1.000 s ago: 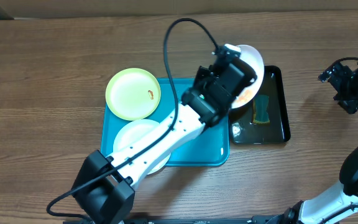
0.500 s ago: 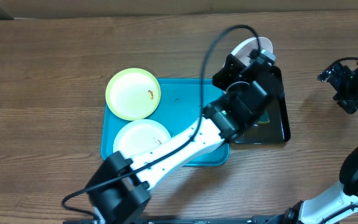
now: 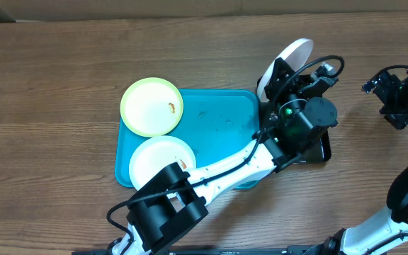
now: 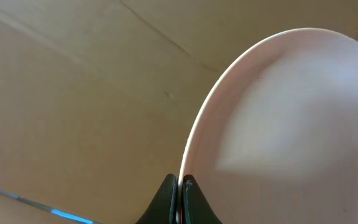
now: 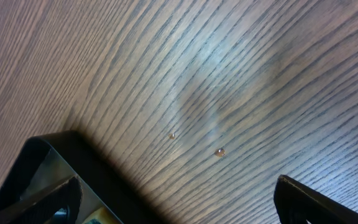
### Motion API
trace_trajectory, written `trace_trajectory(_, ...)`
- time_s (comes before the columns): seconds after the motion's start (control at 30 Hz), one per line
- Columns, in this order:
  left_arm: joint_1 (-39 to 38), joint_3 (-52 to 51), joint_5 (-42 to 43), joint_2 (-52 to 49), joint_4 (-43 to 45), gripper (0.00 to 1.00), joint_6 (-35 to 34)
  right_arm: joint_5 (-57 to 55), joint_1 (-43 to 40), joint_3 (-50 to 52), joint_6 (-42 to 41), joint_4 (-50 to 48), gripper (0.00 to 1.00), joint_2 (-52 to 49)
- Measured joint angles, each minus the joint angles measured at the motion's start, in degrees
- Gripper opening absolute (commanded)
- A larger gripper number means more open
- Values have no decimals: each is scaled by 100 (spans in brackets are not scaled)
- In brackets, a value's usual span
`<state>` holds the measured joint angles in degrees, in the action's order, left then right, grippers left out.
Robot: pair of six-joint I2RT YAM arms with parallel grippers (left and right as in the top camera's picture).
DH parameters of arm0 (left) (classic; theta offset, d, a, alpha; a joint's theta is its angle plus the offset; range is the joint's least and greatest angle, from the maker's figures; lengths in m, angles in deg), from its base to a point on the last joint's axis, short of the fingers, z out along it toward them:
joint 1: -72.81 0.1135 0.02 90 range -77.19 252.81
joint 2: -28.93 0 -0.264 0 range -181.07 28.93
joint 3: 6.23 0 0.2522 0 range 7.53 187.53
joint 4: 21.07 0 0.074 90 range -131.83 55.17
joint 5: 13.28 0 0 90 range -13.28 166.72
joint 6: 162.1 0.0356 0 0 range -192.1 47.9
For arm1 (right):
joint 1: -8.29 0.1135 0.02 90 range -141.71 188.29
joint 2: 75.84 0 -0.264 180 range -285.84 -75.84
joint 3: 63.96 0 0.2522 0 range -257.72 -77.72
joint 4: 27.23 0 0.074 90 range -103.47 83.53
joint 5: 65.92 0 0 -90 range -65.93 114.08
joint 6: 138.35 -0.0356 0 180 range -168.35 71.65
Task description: Clean dirty plates on tray and stack at the side
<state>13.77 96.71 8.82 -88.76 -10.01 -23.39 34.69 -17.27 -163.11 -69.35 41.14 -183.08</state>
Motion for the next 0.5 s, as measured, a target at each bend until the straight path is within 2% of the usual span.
trace_trajectory(0.3, -61, 0, -83, 0, 15, 4, 232, 7, 0, 0, 0, 0, 100, 0)
trace_trajectory(0.4, -61, 0, -190, 0, -59, 4, -66, 9, 0, 0, 0, 0, 100, 0)
trace_trajectory(0.5, -55, 7, -267, 0, -516, 4, -522, 7, 0, 0, -2, 0, 100, 0)
